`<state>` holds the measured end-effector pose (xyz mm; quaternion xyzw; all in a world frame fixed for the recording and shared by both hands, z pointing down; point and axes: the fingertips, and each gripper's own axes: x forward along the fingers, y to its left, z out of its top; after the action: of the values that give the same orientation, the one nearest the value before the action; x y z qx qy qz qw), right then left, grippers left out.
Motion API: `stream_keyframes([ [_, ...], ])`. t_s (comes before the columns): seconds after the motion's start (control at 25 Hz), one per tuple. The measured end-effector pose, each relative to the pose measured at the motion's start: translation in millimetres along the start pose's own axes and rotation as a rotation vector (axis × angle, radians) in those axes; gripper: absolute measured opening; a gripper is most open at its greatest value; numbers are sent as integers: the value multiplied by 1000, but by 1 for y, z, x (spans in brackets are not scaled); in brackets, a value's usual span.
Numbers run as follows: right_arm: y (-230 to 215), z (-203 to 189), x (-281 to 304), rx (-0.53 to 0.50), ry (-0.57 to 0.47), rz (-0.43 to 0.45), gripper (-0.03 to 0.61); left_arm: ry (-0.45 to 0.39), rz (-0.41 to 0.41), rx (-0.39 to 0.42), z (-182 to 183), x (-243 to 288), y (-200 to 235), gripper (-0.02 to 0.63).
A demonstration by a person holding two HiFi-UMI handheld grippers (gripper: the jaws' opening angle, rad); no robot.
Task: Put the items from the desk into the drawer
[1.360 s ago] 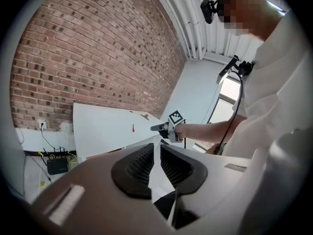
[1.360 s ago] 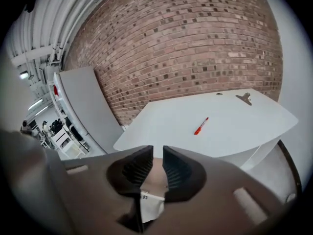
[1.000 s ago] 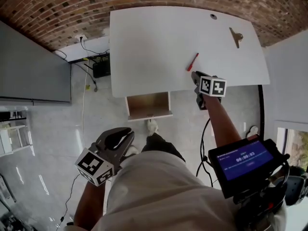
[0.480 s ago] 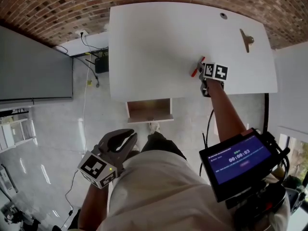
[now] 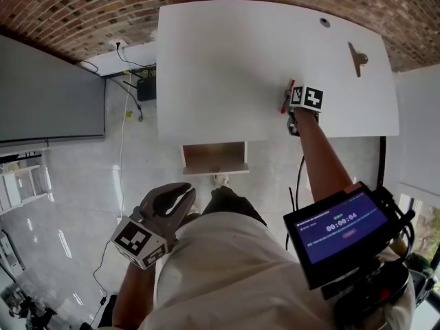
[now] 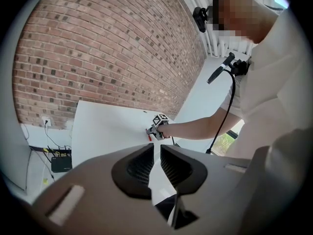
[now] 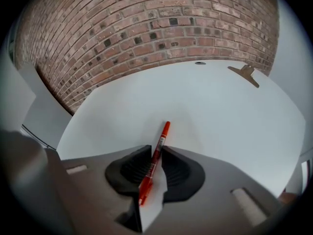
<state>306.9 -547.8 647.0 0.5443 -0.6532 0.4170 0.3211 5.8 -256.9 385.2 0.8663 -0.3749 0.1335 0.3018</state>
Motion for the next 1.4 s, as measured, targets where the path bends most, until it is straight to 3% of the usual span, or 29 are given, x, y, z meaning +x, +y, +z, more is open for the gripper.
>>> stream_keyframes([
  [0.28, -3, 2, -3, -2, -12, -29, 44, 3, 3, -15, 1, -5, 0, 48],
  [0.76, 43, -26, -51, 33, -107, 63, 43, -29, -37, 8, -20, -40, -10, 48],
  [1.08, 110, -76, -94, 13, -128, 151, 43, -52, -68, -4, -53, -88, -23, 48],
  [1.4, 190, -153, -116, -39, -113, 214, 43, -58, -63, -32, -105, -154, -27, 41],
])
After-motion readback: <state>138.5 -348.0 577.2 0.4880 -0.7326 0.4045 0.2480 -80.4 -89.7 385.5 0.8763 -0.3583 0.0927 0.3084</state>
